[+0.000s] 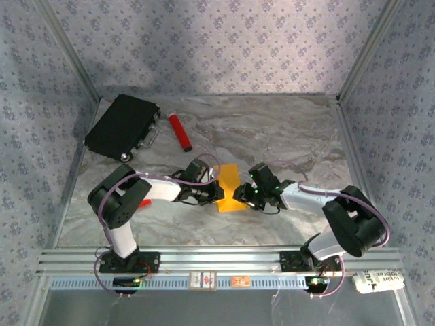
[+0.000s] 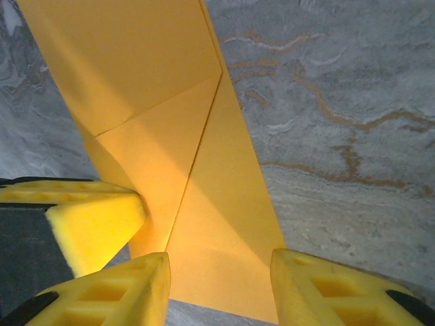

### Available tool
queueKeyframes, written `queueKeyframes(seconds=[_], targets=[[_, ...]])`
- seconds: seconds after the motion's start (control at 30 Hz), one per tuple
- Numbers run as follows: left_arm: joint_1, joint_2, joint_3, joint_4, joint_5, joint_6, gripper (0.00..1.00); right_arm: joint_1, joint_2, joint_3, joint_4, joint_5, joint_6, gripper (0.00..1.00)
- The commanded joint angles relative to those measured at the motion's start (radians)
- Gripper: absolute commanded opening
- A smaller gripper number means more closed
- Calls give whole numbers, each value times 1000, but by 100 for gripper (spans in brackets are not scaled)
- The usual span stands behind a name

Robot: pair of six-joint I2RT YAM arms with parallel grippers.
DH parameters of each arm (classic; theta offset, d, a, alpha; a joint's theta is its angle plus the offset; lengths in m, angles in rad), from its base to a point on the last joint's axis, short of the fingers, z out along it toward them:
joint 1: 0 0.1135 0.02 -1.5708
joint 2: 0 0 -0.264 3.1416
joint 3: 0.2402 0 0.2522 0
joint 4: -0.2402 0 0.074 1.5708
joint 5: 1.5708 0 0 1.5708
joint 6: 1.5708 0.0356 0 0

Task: Fold a paper plane with a square sheet of paper (pick it up from the middle)
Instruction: Turn over the paper at the center of the table.

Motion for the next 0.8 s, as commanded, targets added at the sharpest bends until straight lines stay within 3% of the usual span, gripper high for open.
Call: queueKeyframes(seconds=[0.0, 0.2, 0.77], targets=[[4, 4, -19, -7, -4, 13, 3, 9, 34, -16, 55, 2, 28, 45], [4, 11, -14, -7, 10, 15, 3, 4, 98, 19, 152, -37, 39, 46], [5, 12, -15, -12, 14, 22, 3, -95, 146, 65, 188, -114, -44, 46]])
